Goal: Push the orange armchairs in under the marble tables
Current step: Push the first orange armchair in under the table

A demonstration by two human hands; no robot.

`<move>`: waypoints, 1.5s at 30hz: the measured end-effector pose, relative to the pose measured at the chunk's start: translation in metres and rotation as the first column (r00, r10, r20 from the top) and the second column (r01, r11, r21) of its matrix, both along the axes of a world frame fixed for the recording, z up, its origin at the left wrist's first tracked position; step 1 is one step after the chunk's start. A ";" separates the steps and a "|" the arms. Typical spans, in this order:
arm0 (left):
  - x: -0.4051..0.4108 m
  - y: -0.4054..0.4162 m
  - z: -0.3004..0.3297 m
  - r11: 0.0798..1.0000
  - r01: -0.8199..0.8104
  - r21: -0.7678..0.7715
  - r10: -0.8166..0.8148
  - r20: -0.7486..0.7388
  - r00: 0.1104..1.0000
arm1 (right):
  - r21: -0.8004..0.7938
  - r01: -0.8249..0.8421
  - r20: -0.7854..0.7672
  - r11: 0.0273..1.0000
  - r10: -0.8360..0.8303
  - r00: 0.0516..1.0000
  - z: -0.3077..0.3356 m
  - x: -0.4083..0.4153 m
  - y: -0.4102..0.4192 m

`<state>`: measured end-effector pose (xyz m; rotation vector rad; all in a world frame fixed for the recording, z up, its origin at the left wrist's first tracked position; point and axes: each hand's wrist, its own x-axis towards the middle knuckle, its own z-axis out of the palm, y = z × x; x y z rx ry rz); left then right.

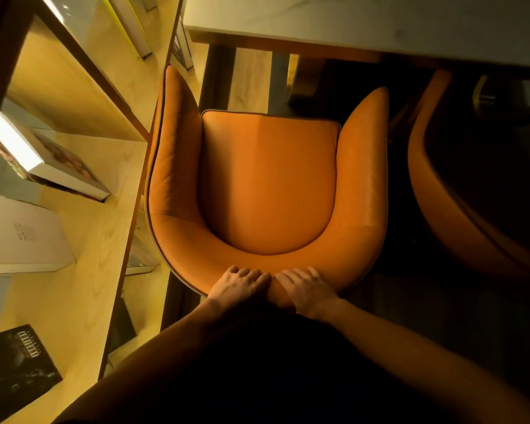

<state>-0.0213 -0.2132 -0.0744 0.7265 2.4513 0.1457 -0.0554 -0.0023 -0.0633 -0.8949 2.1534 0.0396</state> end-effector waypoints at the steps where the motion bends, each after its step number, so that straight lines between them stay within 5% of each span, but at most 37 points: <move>1: -0.001 0.000 0.000 1.000 0.006 0.006 -0.006 -0.002 1.000 | -0.005 -0.003 -0.012 1.000 0.003 1.000 0.000 0.000 0.000; 45: -0.091 -0.019 0.009 0.999 0.032 0.011 -0.032 0.042 0.999 | -0.079 -0.036 -0.048 0.996 0.032 0.998 0.008 -0.083 -0.012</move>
